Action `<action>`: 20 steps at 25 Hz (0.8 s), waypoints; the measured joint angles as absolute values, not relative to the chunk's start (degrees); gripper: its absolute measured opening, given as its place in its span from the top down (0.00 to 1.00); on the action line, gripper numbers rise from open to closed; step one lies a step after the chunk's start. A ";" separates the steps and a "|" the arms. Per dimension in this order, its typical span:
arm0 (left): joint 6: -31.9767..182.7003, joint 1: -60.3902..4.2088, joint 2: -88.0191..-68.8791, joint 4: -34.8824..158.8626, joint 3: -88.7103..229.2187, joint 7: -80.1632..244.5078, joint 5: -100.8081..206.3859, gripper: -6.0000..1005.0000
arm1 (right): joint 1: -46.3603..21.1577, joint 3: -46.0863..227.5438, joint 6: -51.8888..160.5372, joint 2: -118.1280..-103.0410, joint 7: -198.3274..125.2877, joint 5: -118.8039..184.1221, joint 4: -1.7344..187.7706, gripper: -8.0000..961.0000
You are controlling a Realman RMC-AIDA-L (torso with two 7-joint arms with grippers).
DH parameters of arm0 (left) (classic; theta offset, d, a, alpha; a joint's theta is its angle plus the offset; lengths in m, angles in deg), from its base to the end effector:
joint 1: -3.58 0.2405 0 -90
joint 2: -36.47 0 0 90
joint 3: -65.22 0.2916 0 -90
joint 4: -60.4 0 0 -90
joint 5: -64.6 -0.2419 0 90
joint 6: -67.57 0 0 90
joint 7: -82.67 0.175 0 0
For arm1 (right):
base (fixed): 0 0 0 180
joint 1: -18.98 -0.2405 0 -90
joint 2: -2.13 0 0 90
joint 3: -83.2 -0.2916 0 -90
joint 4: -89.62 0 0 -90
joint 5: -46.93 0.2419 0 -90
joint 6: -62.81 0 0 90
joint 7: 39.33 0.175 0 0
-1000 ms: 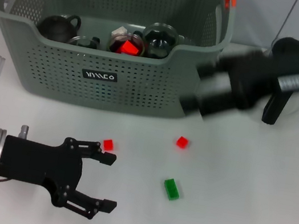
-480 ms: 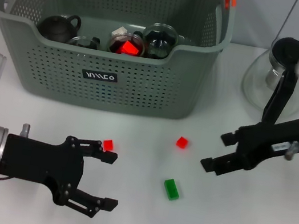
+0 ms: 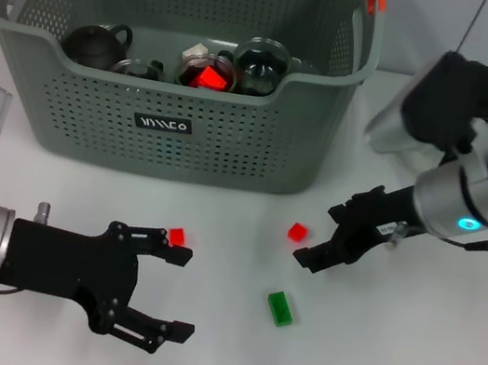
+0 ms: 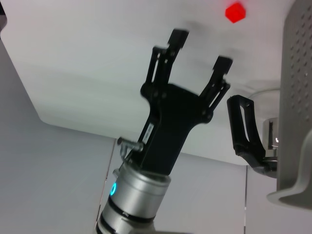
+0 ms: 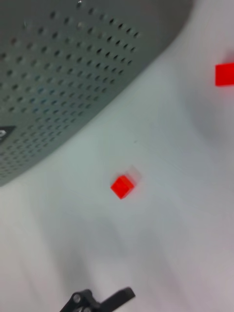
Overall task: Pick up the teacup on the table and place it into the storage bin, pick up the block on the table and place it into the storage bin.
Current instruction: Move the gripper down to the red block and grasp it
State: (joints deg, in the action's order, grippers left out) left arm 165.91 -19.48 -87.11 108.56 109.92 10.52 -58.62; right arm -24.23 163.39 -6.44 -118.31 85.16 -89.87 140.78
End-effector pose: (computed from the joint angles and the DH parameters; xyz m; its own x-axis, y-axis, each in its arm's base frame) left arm -0.3047 0.3165 -0.0666 0.9042 0.2350 0.3566 0.2688 -0.9620 -0.0478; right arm 0.2085 0.4409 -0.1223 0.8867 -0.4354 0.1556 -0.3835 -0.8805 -0.2787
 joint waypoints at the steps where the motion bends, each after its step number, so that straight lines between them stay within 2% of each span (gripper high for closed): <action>1: 165.91 -19.48 -87.13 108.56 109.95 10.50 -58.62 0.07 | -24.66 164.40 -5.52 -118.34 85.53 -89.81 140.15 0.03; 9: 165.91 -19.59 -87.27 108.56 109.94 10.44 -58.62 0.07 | -27.60 170.56 2.76 -118.61 89.11 -89.64 134.94 0.04; 20: 165.91 -19.58 -87.41 108.56 109.71 10.58 -58.54 0.07 | -29.70 172.37 6.21 -118.82 90.60 -89.25 131.85 0.15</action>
